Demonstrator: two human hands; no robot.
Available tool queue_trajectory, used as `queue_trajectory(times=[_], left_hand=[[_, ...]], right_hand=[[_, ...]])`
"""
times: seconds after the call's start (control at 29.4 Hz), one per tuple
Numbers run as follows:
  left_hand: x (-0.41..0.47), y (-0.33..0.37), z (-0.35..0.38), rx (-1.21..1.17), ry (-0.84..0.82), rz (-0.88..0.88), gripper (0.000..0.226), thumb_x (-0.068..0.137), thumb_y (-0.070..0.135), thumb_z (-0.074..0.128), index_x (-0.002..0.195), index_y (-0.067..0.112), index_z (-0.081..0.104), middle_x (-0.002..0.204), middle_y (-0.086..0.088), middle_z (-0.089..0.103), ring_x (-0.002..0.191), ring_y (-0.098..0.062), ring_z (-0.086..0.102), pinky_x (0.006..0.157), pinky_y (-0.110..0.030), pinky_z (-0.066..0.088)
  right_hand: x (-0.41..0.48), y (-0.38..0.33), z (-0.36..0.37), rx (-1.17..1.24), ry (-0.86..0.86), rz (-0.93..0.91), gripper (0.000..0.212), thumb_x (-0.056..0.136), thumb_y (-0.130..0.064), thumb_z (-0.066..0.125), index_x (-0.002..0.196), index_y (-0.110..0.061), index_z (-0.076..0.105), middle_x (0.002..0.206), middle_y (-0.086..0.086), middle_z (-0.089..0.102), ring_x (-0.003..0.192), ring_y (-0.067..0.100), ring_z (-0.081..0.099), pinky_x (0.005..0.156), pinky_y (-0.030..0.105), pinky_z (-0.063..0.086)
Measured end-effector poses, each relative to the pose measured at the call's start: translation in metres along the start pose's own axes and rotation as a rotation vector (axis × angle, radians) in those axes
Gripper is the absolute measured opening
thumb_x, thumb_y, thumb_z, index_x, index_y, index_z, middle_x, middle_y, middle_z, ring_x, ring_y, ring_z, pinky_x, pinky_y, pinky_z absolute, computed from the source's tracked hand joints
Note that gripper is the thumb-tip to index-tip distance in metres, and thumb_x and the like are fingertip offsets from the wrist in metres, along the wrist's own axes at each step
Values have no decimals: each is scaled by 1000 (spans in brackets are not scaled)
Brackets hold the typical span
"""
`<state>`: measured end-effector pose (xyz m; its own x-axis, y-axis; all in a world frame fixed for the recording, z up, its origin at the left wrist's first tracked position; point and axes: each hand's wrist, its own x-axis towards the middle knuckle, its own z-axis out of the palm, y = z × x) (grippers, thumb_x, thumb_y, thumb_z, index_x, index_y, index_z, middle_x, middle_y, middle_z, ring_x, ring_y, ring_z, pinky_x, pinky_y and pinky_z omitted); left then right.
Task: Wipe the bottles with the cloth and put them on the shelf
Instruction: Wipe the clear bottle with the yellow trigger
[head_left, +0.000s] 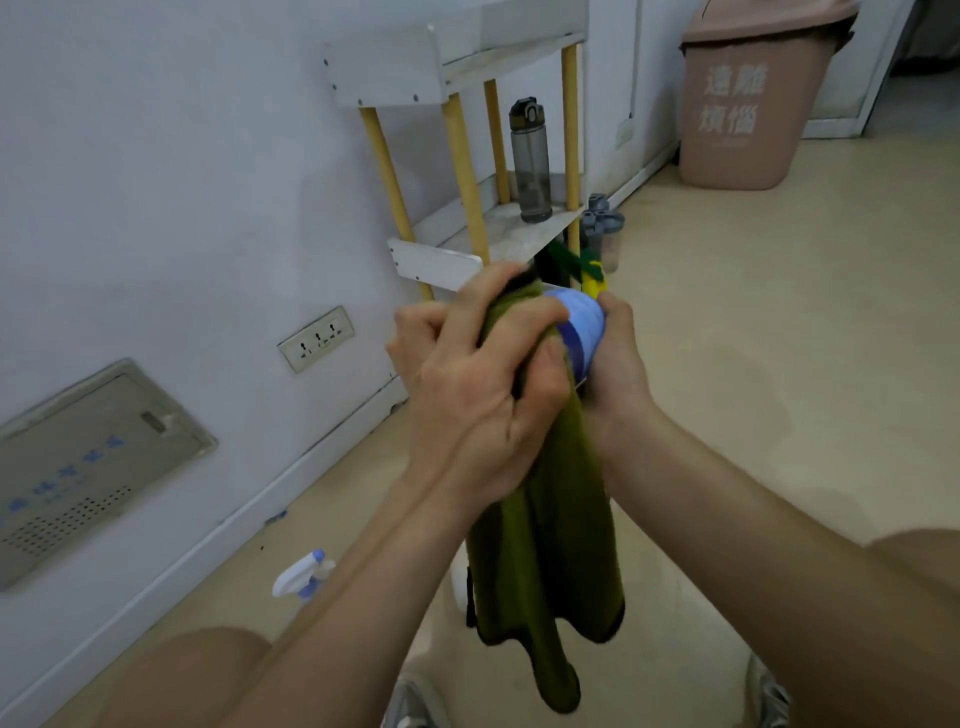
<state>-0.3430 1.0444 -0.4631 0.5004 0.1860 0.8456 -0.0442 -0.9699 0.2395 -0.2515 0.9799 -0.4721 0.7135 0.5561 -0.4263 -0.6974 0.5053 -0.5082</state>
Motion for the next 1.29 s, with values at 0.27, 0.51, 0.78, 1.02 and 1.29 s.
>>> queue_trajectory(times=[0.27, 0.51, 0.78, 1.02, 1.29], left_hand=[[30, -13, 0, -467, 38, -912, 39, 78, 41, 45, 42, 28, 52, 45, 10, 44, 62, -18, 47, 67, -35, 41], [17, -35, 25, -610, 94, -1344, 43, 68, 53, 54, 79, 13, 65, 91, -17, 69, 93, -34, 67, 92, -52, 52], [-19, 25, 19, -847, 93, -1204, 28, 100, 26, 50, 82, 24, 72, 68, 10, 72, 67, -8, 68, 58, -22, 53], [-5, 15, 6, -807, -131, -1072, 25, 101, 31, 49, 89, 30, 72, 74, 11, 74, 71, -7, 71, 61, -21, 57], [-1, -4, 28, -957, -380, -1404, 37, 91, 42, 58, 109, 11, 67, 97, -15, 69, 80, -29, 66, 79, -41, 54]], right_hand=[[2, 14, 0, -97, 173, -33, 69, 74, -66, 66, 117, -12, 65, 115, 14, 69, 90, 26, 72, 55, 35, 60], [-3, 8, 0, -209, 204, -238, 92, 41, -77, 61, 116, -24, 64, 106, 6, 72, 98, 29, 70, 91, 51, 55], [2, 1, -20, -160, 178, -181, 49, 72, -57, 65, 95, -14, 68, 86, 11, 71, 74, 29, 70, 84, 52, 58], [-14, -2, -27, -226, -124, -13, 48, 86, -51, 60, 108, -9, 66, 86, 12, 68, 65, 24, 67, 59, 32, 59], [-21, 1, -25, -837, -143, -461, 49, 64, -58, 63, 106, -35, 70, 107, -4, 72, 102, 20, 67, 98, 52, 49]])
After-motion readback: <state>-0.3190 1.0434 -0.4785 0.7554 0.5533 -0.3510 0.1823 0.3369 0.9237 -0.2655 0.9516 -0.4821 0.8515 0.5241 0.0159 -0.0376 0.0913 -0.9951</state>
